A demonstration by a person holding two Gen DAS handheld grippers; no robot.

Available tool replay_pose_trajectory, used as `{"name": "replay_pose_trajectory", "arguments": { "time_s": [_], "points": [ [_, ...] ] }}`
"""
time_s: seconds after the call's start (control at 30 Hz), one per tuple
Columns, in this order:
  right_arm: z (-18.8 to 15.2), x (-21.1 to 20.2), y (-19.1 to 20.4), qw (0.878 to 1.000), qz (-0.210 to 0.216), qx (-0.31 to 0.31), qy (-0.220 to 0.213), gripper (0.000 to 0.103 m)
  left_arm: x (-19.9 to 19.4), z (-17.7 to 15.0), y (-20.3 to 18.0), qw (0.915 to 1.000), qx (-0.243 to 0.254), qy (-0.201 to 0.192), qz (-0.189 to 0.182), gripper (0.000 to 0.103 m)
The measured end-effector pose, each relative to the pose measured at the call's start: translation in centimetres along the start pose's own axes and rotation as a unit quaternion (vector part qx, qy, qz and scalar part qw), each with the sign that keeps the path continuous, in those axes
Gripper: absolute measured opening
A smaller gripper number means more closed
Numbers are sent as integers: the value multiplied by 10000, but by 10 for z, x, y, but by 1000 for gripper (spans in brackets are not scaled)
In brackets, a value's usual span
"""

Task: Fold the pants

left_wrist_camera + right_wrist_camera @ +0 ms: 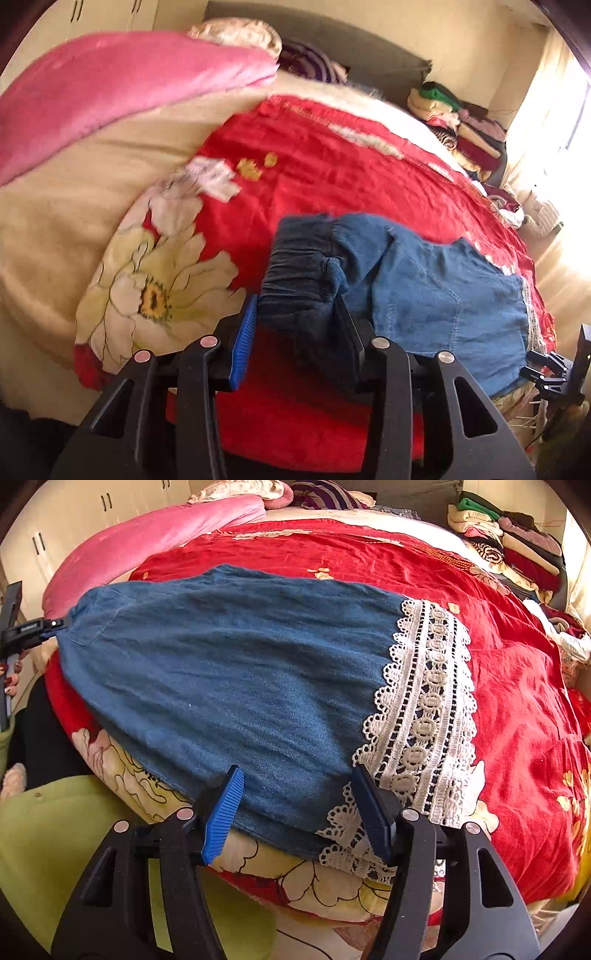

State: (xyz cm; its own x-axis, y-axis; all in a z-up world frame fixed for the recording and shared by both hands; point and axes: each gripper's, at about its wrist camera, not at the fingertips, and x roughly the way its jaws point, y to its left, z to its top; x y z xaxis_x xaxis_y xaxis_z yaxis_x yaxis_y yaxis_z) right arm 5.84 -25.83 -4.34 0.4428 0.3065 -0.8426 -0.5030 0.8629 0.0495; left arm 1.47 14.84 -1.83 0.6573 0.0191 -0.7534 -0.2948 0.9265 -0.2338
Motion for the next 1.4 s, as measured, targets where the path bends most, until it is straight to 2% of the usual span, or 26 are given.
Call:
{"name": "replay_pose_trajectory", "arguments": {
  "time_s": [0.03,0.07,0.1,0.2,0.23,0.3,0.33,0.4,0.5,0.57,0.6,0.63,0.7,0.8,0.93,1.0,1.03,1.1,1.17,1.23,1.3,1.37,1.4],
  "points": [
    [0,0,1,10000,-25,-38,3,54,2,-2,-1,9999,49,50,126,48],
    [1,-4,3,9999,-58,-102,-42,54,-2,-4,-2,9999,18,4,169,49],
    [2,-8,5,9997,-52,-169,-138,54,-6,-3,-5,9999,24,-77,128,49],
    [2,-22,21,9976,49,-583,-381,54,-36,1,-28,9965,452,-595,362,48],
    [2,-24,31,9959,98,-806,-410,53,-46,1,-40,9951,606,-723,281,48],
    [1,-22,49,9912,199,-1241,-416,46,-57,0,-60,9928,890,-797,30,48],
    [-1,-22,58,9878,180,-1486,-431,40,-56,-2,-79,9907,1153,-708,-171,48],
    [-3,-15,76,9790,80,-2001,-389,35,-44,-9,-107,9864,1513,-459,-455,48],
    [-4,-1,91,9680,-238,-2483,-259,25,-6,-27,-151,9764,2030,94,-728,48],
    [-7,9,94,9623,-354,-2690,-201,13,20,-39,-169,9698,2259,463,-795,48],
    [-7,11,94,9623,-282,-2702,-112,2,31,-45,-175,9671,2333,624,-806,48],
    [-7,10,94,9641,-131,-2651,-42,2,43,-52,-180,9642,2415,790,-757,48],
    [-8,2,94,9646,4,-2636,16,0,52,-63,-177,9617,2520,882,-628,48],
    [-18,-9,94,9658,209,-2585,-12,0,50,-68,-172,9614,2522,870,-675,48],
    [-20,5,92,9707,276,-2384,107,3,54,-68,-164,9630,2391,960,-786,48],
    [-17,-2,88,9755,527,-2134,117,4,53,-64,-166,9641,2329,947,-851,48],
    [-14,-9,84,9775,659,-2000,79,7,50,-59,-167,9643,2316,922,-895,48],
    [-2,-31,68,9817,779,-1713,-287,15,39,-46,-171,9648,2302,744,-1029,48],
    [11,-52,40,9876,747,-1191,-694,25,27,-27,-176,9656,2326,507,-1044,48],
    [27,-64,3,9921,546,-488,-1023,27,24,-9,-182,9663,2324,409,-1029,48],
    [39,-64,-27,9926,364,80,-1153,30,29,15,-191,9666,2313,362,-1043,48],
    [51,-59,-59,9901,342,614,-1218,32,42,35,-200,9672,2306,392,-991,63],
    [57,-53,-76,9882,391,869,-1200,32,51,46,-204,9677,2269,418,-1012,62]
  ]
}}
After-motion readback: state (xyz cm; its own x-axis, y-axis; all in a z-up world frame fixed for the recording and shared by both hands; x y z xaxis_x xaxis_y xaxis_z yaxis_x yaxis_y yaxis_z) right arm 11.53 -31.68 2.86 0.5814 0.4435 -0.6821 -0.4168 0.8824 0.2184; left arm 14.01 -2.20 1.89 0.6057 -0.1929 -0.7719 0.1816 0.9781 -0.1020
